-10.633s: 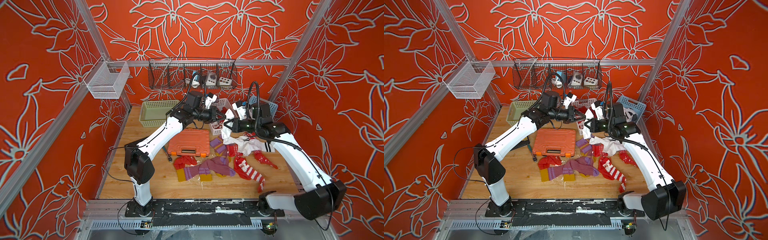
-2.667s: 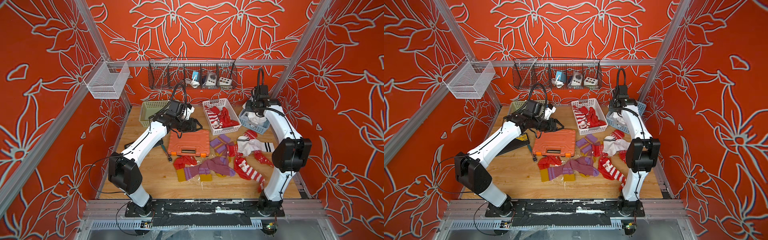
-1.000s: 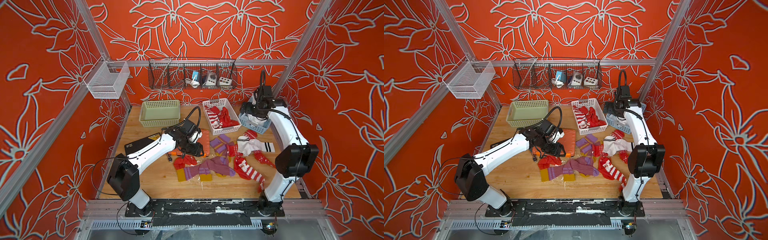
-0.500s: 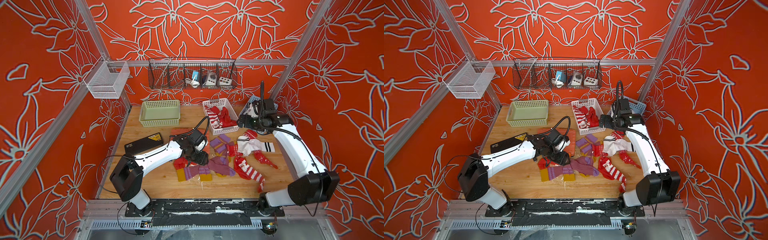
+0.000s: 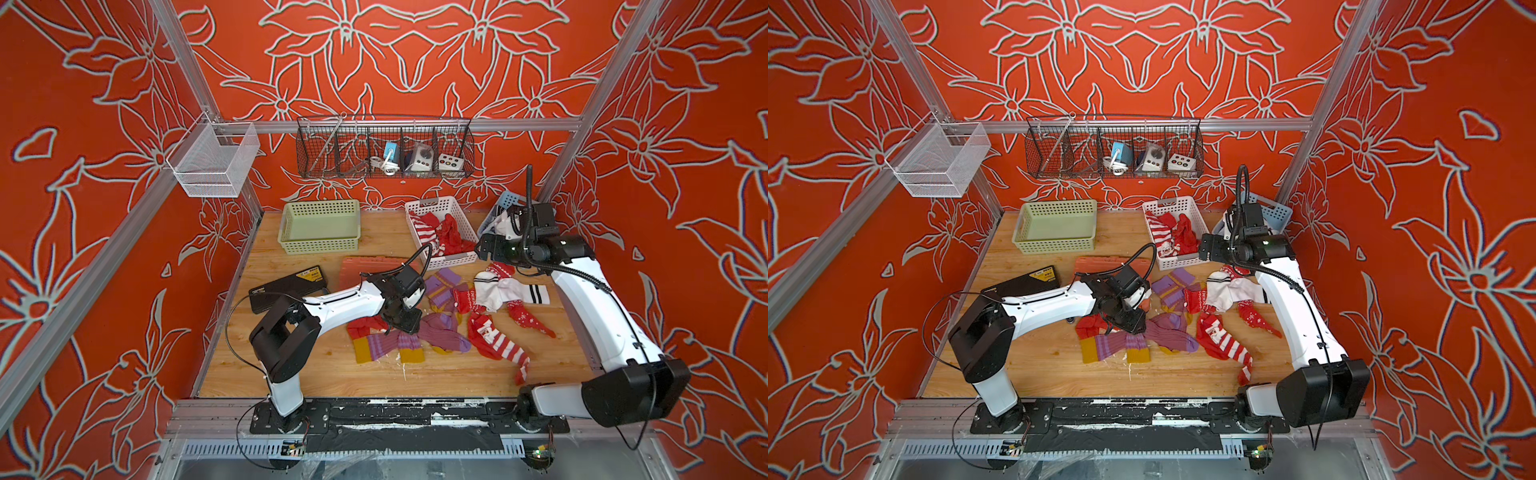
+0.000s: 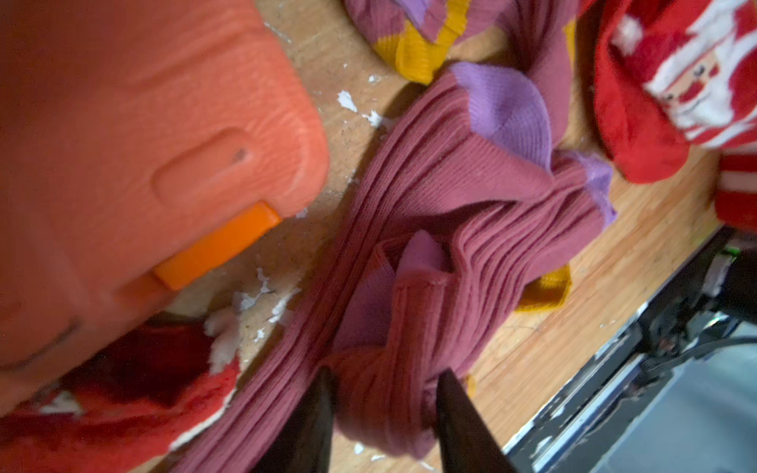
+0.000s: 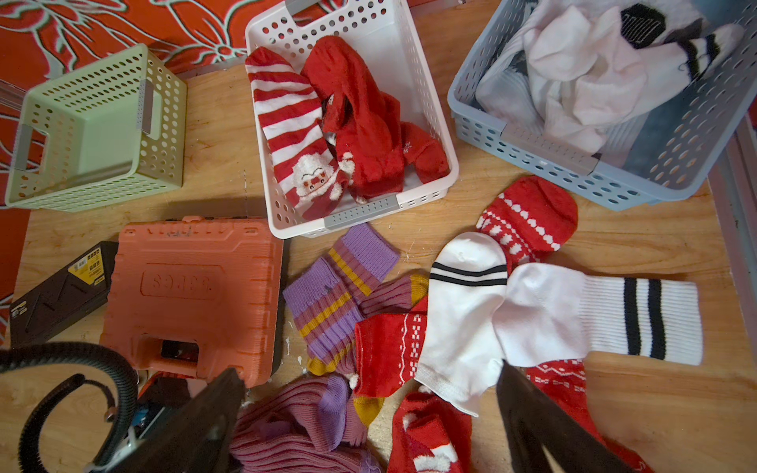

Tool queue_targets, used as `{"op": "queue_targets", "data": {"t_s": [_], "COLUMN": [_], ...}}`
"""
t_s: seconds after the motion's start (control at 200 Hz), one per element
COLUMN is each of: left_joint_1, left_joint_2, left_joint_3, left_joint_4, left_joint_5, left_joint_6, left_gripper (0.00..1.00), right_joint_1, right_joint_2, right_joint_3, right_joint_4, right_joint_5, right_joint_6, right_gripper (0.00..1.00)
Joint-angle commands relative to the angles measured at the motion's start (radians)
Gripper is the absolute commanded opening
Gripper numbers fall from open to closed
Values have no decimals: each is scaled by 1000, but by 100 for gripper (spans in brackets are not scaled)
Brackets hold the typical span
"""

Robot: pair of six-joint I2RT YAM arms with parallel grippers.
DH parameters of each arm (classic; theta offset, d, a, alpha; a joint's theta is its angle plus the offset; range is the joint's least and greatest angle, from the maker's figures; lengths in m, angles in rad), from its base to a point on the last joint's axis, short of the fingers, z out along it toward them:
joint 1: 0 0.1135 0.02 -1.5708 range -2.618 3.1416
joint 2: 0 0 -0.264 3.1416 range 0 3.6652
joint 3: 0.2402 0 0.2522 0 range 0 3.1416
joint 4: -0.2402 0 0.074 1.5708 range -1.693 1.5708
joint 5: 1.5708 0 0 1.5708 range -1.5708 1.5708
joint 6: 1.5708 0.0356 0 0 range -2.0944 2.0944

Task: Sort the socks into the basket by color
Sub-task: Pick up the sock from the center of the board.

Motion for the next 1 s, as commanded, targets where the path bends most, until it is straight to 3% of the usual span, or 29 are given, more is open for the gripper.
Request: {"op": "queue_targets", "data": {"t_s": [0.0, 0.135, 0.625, 0.831, 0.996], "left_joint_1": [-11, -14, 9, 136, 337], "left_joint_2": [3, -21, -315, -421, -439], "left_joint_3": [11, 14, 110, 205, 273], "left_joint_4": [12, 7, -118, -158, -155], "left_joint_5": [-15, -32, -64, -21, 61], "left_joint_6": [9, 13, 10, -7, -11], "left_gripper": [21, 0, 0, 0, 0], "right_joint_1": [7, 7, 8, 8, 7], "right_joint_2": [-14, 1, 38, 39, 32], "right_joint_3": [-4, 6, 49, 56, 50], "right_joint_4": [-8, -3, -11, -8, -5], "right_joint_5": [-21, -30, -57, -70, -82], "right_joint_6": [6, 3, -9, 1, 12], "right_gripper": [98, 98, 98, 98, 98]}}
